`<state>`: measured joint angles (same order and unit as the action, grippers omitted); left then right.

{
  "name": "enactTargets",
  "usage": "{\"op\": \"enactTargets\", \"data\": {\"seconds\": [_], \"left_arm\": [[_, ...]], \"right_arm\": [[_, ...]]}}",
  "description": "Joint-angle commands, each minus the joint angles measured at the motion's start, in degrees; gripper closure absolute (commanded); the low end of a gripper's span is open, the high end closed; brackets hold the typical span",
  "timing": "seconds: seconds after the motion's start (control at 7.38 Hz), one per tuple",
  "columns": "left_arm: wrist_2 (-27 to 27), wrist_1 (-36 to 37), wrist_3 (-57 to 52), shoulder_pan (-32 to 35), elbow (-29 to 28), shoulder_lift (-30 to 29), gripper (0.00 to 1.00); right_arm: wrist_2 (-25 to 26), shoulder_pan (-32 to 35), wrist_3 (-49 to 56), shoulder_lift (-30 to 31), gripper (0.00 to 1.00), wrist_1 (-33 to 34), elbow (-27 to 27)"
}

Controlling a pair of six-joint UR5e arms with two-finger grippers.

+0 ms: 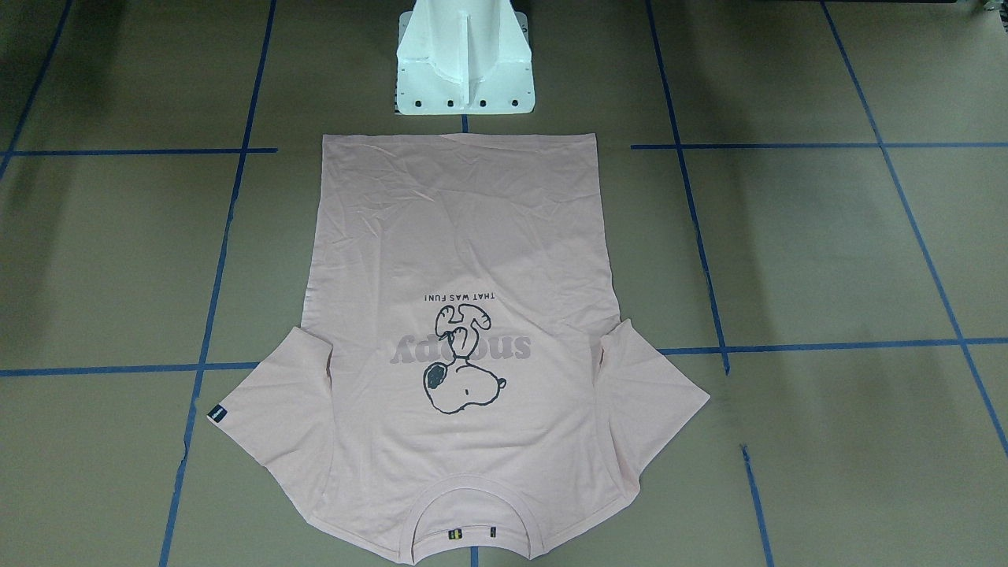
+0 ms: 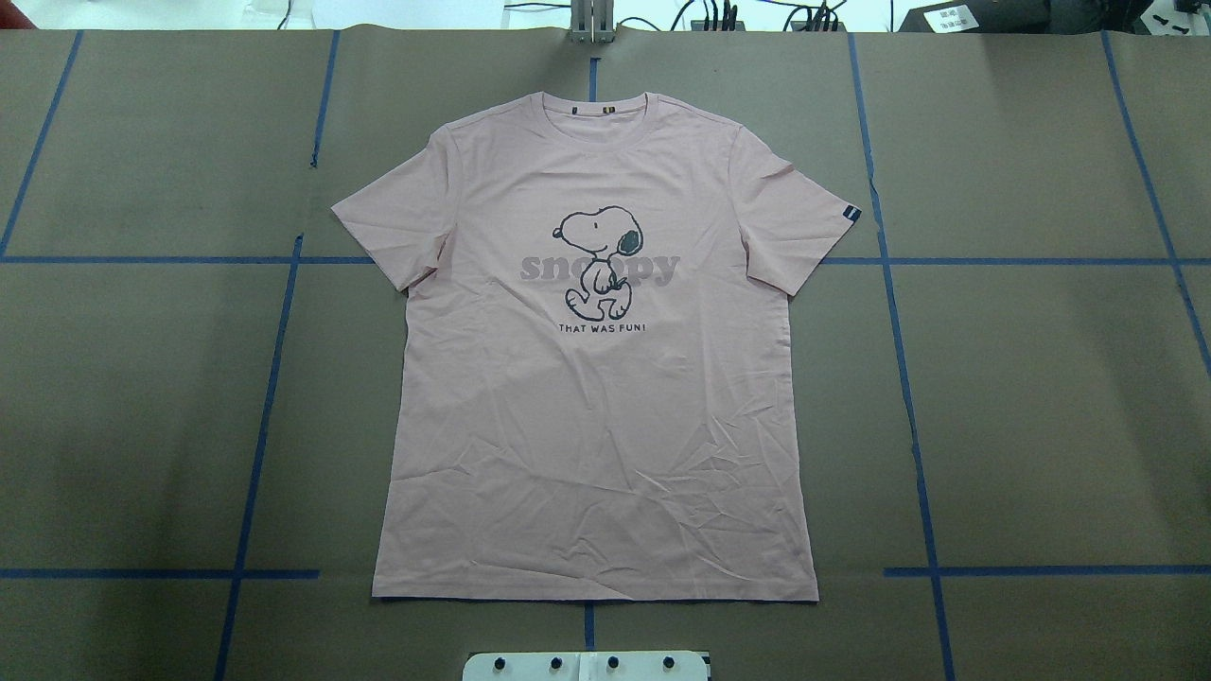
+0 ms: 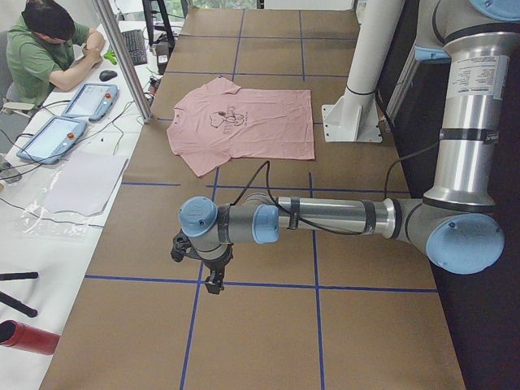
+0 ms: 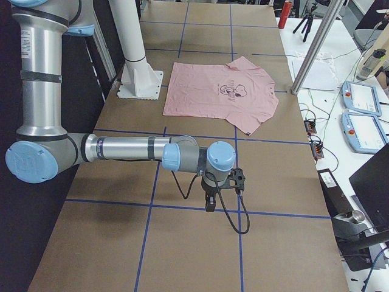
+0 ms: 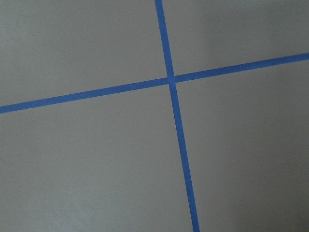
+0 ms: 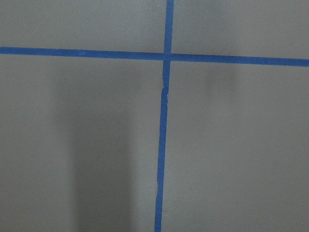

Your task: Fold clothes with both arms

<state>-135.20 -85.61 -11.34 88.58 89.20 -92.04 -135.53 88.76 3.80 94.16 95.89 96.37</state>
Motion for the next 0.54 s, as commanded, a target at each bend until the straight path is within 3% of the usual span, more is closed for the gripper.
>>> {"op": "enactTargets", "data": {"seconds": [0.0,0.27,0.41], "left_arm": [[0.0,0.0,-0.1,0.0,0.0,0.0,0.0],[0.1,0.0,0.0,-0.2,0.0,-1.5,0.0],[1.5,0.3,0.0,-0.3,-0.7,-6.0,0.0]], "right_arm": [[0.1,0.1,-0.1,-0.4,0.0,-0.1,0.4],[-0.4,0.0,-0.5,-3.8,0.0,-0.1,0.9],[-0.6,-2.4,-0.3,-9.1,0.0,-0.1,0.2]]}}
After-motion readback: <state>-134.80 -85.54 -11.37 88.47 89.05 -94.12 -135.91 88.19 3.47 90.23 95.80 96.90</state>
